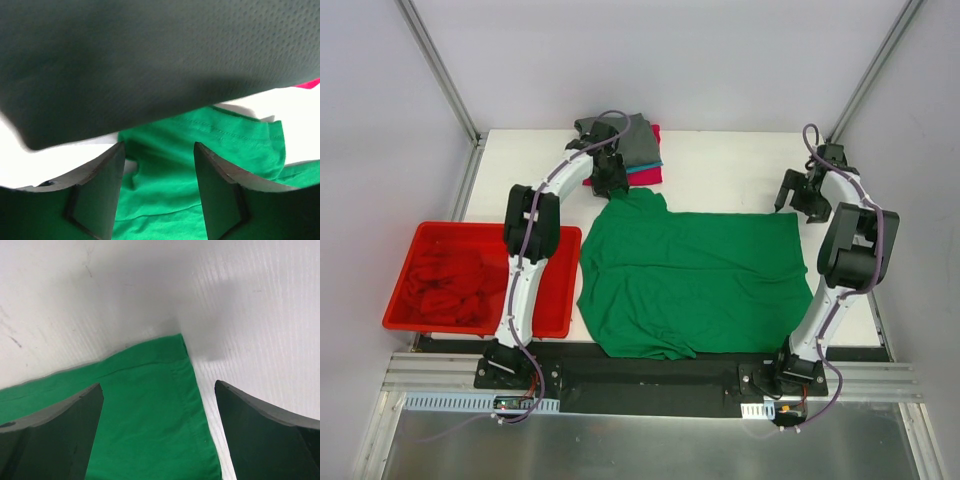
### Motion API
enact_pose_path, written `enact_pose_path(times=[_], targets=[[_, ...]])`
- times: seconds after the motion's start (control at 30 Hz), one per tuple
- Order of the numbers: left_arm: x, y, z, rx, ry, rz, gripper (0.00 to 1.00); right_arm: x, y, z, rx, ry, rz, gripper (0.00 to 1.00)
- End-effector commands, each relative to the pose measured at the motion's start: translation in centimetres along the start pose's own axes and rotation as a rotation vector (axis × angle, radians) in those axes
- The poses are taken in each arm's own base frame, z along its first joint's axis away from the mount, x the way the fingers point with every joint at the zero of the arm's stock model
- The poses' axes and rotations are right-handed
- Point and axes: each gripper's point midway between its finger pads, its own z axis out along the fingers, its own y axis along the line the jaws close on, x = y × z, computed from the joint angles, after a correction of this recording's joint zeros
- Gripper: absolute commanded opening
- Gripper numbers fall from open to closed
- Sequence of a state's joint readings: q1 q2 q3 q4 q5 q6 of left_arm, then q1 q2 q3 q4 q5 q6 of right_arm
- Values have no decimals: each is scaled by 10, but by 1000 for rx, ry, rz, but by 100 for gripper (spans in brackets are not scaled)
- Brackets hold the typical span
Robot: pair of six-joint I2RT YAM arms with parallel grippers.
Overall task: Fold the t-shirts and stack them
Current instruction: Grap the side of the flattened tshirt furthest away from the robot with both arms
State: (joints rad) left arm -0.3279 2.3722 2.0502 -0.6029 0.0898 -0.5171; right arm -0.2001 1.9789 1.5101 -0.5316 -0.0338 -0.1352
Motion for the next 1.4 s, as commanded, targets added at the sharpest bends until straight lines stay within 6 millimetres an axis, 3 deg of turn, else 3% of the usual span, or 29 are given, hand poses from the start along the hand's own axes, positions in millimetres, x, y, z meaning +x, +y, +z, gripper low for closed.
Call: enact_pose_path(times=[0.0, 0.07, 0.13, 0.17, 0.2, 0.37, 0.63, 0.93, 1.2, 1.37], targets=[[-4, -21, 1, 92, 30, -10, 49, -11, -8, 5, 8, 18, -19, 96], [0, -20, 4, 104, 53, -23, 30, -15, -10, 9, 6, 23, -7, 96], [2, -19, 3, 107, 60, -26, 4, -16, -9, 16, -8, 34, -12, 96], [3, -18, 3, 106, 61, -27, 0, -19, -9, 17, -9, 32, -15, 98], [2, -20, -1, 113, 56, -22, 0, -17, -8, 20, -12, 46, -15, 99], [1, -37, -26, 213, 31, 27, 0, -5, -2, 23, -50, 87, -15, 85], [6, -49, -56, 303, -18, 112, 0, -7, 0, 35, -63, 94, -1, 68], [4, -57, -66, 340, -59, 159, 0, -6, -4, 39, -36, 94, -6, 49], [4, -57, -64, 343, -62, 174, 0, -9, -11, 41, -3, 93, -20, 43], [-3, -57, -67, 333, -87, 184, 0, -11, -10, 45, -8, 100, -39, 29]])
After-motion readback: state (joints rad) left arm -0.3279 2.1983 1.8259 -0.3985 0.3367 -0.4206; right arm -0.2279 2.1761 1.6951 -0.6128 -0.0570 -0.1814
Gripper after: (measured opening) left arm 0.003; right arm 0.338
